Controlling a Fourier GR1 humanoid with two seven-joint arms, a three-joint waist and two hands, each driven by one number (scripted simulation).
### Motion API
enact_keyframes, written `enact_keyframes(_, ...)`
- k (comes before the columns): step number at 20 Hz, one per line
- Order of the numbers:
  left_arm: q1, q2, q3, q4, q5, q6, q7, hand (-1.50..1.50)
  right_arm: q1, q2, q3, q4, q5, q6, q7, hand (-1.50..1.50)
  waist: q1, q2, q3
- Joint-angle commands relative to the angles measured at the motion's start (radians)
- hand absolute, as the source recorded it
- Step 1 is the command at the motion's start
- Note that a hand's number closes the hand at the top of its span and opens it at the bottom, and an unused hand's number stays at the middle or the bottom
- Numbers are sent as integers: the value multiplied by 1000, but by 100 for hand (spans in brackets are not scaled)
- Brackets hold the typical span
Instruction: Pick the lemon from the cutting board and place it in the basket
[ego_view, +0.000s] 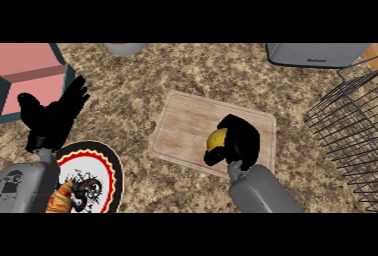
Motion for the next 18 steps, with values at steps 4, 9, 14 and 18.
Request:
enact_keyframes(4,-4,-10,-9,3,4,-14,-10,0,-226,7,-18,125,-44,-321,162,150,30,-2,2)
enact_keyframes(9,-5,-31,-25,34,-19,6,-14,0,-383,7,4,141,69,-496,149,150,18,-6,-1)
enact_keyframes(14,-37,6,12,40,-6,3,17,0,-521,7,-7,202,217,-480,306,150,-12,-19,-2)
enact_keyframes(18,4,-20,-15,32,-18,0,-15,0,-655,7,-88,274,287,-378,393,150,-7,-22,-4)
